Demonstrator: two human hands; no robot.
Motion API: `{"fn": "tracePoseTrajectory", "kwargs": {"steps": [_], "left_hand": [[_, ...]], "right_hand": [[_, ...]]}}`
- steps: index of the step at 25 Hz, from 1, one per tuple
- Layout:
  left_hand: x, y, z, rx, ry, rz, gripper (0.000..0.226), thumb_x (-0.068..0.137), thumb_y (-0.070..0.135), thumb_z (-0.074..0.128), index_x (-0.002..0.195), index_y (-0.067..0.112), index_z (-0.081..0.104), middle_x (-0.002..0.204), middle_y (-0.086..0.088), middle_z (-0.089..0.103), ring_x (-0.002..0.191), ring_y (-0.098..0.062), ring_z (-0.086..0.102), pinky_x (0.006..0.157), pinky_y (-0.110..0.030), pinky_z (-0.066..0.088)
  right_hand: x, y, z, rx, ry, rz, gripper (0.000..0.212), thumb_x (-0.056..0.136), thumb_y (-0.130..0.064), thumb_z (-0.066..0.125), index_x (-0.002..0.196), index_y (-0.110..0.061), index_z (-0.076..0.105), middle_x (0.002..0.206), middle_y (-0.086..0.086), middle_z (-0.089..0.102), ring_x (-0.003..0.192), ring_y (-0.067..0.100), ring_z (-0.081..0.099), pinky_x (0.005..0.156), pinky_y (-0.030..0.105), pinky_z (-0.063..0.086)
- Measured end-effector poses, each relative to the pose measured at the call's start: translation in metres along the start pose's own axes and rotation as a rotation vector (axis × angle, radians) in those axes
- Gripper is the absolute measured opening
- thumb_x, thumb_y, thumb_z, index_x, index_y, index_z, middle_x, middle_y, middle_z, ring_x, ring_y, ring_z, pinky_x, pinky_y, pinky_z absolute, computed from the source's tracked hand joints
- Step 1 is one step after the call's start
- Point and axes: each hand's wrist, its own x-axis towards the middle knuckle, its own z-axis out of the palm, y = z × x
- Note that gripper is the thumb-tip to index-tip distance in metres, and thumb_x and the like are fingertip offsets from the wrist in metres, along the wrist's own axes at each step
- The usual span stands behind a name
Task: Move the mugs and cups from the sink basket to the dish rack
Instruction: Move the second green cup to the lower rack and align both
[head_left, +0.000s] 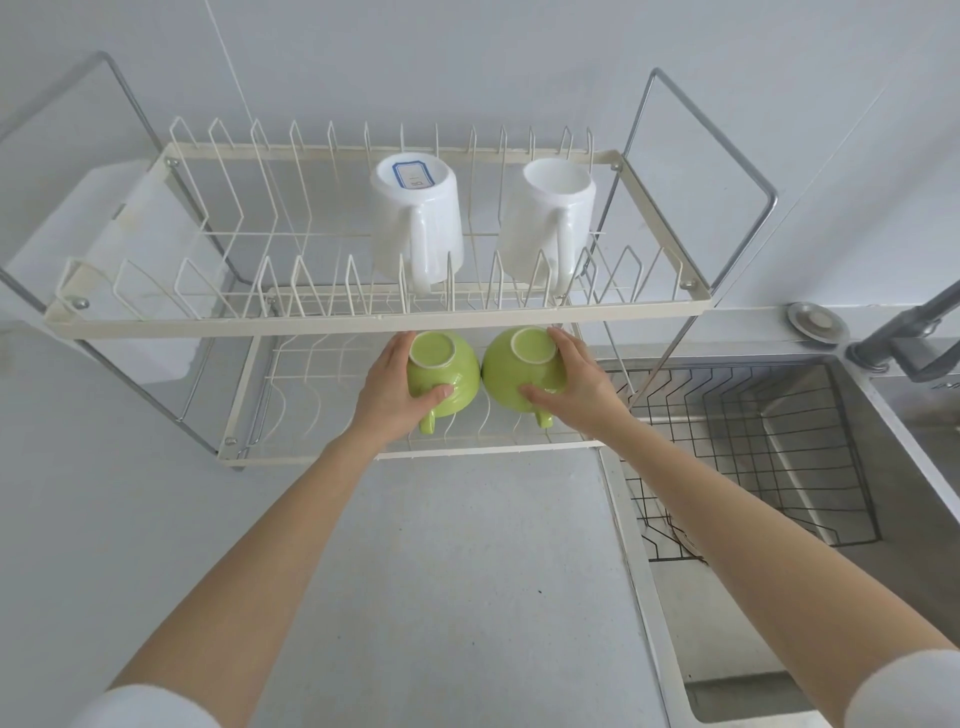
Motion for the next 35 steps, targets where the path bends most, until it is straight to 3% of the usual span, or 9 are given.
{"fn": "tracePoseTrajectory", "kwargs": {"steps": [15,35], "left_hand": [[-0.002,-0.001,0.001,-0.058,-0.047,-0.021,0.08,0.079,0.021,0.065,0.141,0.009,0.016,0.153,-0.01,0.015,0.141,-0.024,0.015,0.116,-0.039,0.016],[-0.009,0.003,0.001,-0.056,-0.073,-0.038,0.08,0.081,0.021,0.063,0.142,0.011,0.012,0.155,-0.01,0.008,0.142,-0.023,0.01,0.117,-0.039,0.014]], "right_hand": [[-0.001,0.003,0.004,0.005,-0.002,-0.013,0.082,0.079,-0.03,0.067,0.144,-0.018,0.018,0.154,-0.002,0.018,0.137,0.021,0.028,0.107,0.03,0.027],[-0.011,0.002,0.005,-0.007,0.018,-0.01,0.082,0.08,-0.03,0.066,0.144,-0.016,0.016,0.155,-0.002,0.016,0.138,0.021,0.027,0.108,0.036,0.031]]}}
